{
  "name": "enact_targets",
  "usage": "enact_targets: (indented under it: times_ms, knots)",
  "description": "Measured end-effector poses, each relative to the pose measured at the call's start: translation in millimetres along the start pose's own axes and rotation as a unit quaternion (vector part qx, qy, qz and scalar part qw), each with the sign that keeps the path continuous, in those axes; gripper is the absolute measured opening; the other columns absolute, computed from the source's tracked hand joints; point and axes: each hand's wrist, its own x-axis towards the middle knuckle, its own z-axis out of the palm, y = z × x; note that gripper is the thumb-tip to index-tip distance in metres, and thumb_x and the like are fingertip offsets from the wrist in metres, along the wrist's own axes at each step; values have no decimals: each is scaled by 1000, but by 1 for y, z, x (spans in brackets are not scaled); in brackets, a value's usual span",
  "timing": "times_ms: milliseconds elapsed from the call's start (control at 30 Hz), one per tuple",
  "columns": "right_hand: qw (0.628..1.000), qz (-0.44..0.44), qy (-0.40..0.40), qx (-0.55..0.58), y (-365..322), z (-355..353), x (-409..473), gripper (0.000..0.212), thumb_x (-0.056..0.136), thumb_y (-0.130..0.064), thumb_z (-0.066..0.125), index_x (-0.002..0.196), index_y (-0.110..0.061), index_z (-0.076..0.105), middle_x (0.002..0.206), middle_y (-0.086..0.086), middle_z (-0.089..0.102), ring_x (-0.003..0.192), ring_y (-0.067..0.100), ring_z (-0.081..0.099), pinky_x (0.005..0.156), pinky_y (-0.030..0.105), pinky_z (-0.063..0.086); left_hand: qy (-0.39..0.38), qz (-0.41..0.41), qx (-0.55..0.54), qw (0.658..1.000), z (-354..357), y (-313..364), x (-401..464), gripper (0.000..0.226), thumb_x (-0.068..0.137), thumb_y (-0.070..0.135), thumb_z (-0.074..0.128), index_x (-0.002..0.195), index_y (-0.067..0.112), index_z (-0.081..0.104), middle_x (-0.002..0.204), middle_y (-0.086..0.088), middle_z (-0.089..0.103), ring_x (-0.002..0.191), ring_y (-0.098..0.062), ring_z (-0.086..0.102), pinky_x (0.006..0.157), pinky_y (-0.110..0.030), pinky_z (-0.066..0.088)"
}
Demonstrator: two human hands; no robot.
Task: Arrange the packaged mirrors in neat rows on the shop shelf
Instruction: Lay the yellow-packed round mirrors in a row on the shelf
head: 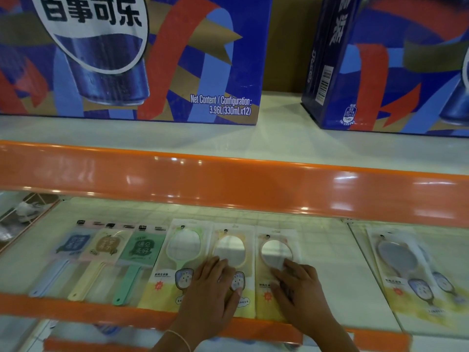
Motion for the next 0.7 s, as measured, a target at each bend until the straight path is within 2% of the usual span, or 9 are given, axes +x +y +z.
enact_targets:
  times_ms: [100, 167, 367, 467, 533, 633, 700]
  knots:
    - [1000, -15, -11, 11, 1, 1, -1, 45, 87, -59, 41, 120, -38, 64, 130, -3, 60, 112, 21, 45, 96, 23, 35, -5, -4, 3, 1000, 0, 1, 0, 47, 96, 52, 31, 121, 24, 57, 131, 1, 54, 129, -22, 44, 106, -41, 40]
    - [999, -27, -12, 29, 2, 2, -1, 45, 88, -57, 41, 120, -37, 64, 130, -3, 60, 113, 20, 45, 97, 22, 33, -6, -6, 7, 1000, 0, 1, 0, 46, 96, 52, 32, 122, 24, 58, 132, 1, 54, 129, -22, 44, 106, -41, 40]
    - [995, -84, -10, 60, 4, 2, -3, 40, 91, -48, 43, 119, -31, 66, 130, -4, 61, 113, 20, 47, 96, 21, 37, -7, -7, 13, 1000, -3, 4, 0, 43, 94, 49, 41, 121, 23, 60, 130, 1, 56, 127, -21, 46, 103, -39, 43]
    - [992, -105, -8, 73, 5, 3, -4, 38, 91, -45, 44, 116, -29, 68, 128, -2, 63, 109, 21, 50, 95, 26, 45, -8, -7, 11, 1000, -6, 6, 1, 42, 93, 48, 42, 121, 22, 60, 130, 0, 56, 127, -21, 46, 103, -38, 42]
    - [990, -116, -7, 76, 5, 2, -4, 36, 90, -43, 46, 114, -27, 69, 126, 0, 64, 106, 22, 53, 93, 25, 44, -7, -12, 14, 1000, -9, 9, 2, 43, 93, 48, 41, 122, 22, 59, 131, 0, 56, 128, -21, 45, 104, -38, 42]
    - [989, -123, 9, 77, 5, 1, -4, 33, 88, -41, 50, 109, -25, 71, 120, 1, 68, 102, 23, 56, 91, 26, 48, -21, -17, 20, 999, -10, 10, 2, 44, 93, 49, 41, 122, 22, 59, 130, 0, 57, 128, -20, 45, 104, -38, 41]
    - [989, -104, 44, 98, 4, -1, -5, 30, 85, -39, 54, 102, -23, 74, 109, -1, 71, 99, 20, 57, 87, 25, 51, -27, -24, 18, 999, -12, 11, 4, 44, 93, 51, 39, 122, 24, 59, 131, 1, 55, 129, -19, 44, 105, -38, 40]
